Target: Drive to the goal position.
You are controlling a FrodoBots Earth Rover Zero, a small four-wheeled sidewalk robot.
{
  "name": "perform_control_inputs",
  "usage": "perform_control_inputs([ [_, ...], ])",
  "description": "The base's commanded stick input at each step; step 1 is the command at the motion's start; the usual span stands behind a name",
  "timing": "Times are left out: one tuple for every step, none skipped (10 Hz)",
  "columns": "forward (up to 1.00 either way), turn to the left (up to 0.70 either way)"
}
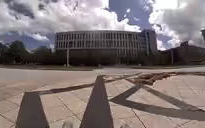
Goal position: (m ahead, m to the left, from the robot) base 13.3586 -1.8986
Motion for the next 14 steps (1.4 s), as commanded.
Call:
perform_control_inputs([
  [0.7, 0.0],
  [0.7, 0.0],
  [0.7, 0.0],
  [0.7, 0.0],
  [0.7, 0.0],
  [0.7, 0.0],
  [0.7, 0.0],
  [0.7, 0.0],
  [0.7, 0.0],
  [0.7, 0.0],
  [0.7, 0.0],
  [0.7, 0.0],
  [0.7, 0.0],
  [0.7, 0.0],
])
